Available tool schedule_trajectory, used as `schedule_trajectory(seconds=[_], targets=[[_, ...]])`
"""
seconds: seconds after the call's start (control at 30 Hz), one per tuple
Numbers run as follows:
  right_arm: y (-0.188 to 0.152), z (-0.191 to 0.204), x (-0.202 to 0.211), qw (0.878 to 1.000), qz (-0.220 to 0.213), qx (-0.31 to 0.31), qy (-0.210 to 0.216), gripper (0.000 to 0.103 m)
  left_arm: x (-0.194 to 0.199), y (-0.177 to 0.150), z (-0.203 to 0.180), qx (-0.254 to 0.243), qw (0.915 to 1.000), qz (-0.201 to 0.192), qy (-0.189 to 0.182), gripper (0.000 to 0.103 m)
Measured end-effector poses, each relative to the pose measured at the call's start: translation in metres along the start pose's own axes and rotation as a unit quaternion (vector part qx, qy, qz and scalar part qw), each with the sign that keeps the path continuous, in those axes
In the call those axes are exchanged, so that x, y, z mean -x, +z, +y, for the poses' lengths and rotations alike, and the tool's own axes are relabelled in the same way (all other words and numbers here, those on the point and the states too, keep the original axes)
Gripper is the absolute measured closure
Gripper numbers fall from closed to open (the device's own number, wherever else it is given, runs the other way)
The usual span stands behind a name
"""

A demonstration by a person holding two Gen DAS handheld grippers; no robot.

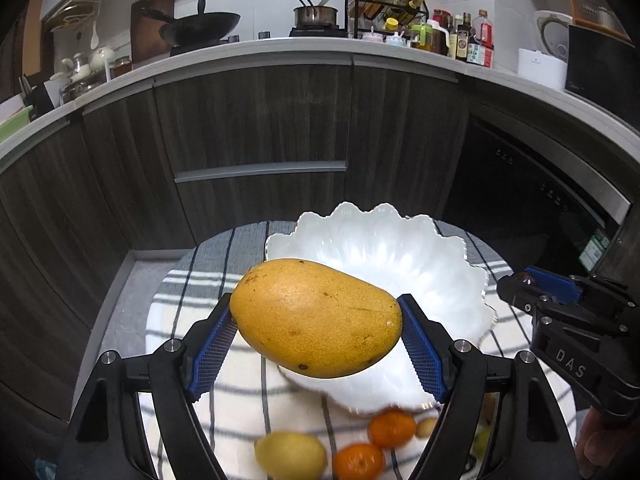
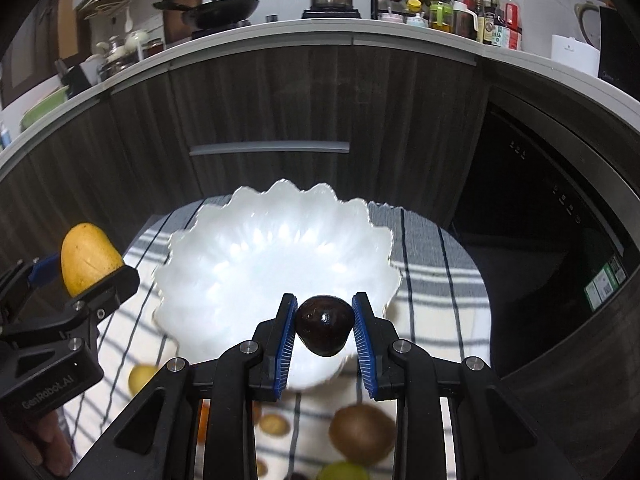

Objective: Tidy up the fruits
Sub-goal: 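Carry the mango and plum over the white bowl and release both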

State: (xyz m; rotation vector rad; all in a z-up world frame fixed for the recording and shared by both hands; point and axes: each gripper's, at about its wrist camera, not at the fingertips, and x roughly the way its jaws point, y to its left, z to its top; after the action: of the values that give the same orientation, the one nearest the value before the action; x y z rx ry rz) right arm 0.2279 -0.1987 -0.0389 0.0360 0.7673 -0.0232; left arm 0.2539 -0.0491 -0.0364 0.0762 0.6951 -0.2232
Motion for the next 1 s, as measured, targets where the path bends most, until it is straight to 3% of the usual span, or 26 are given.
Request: schedule_trajectory(seconds=[0.33,0.7,0.8,0.83,0.93,1.0], targets=[[0.025,-0.008,-0.060,0.999,0.027,-0.027,-0.002,0.074,-0.066,0.011,0.002,0.012,0.9993,0.031,0.015,0.024],[0.022,-0.007,-0.102,0.998,0.064,-0.025,0.000,0.073,-0.092,0.004,0.006,0.022,0.9978,0.060,0.021,0.024],[0.024,-0.006,-0.104,0.998,0.066,-0.021,-0.004,0.072,-0.087,0.007,0.008,0.019,0.9981,0.049,0.031,0.012],[0.024,-0.006,-0.104,0.998,0.065,-0.020,-0.008,0.066,-0.085,0.008,0.009,0.019,0.9982,0.047,0.033,0.010],[0.025,-0.008,-0.098,0.998,0.051,-0.023,-0.031,0.032,-0.080,0.012,0.014,0.021,0.9979,0.043,0.043,0.007],[0.026,-0.009,-0.092,0.998,0.039,-0.025,-0.044,0.020,-0.074,0.014,0.016,0.023,0.9977,0.038,0.051,0.006]])
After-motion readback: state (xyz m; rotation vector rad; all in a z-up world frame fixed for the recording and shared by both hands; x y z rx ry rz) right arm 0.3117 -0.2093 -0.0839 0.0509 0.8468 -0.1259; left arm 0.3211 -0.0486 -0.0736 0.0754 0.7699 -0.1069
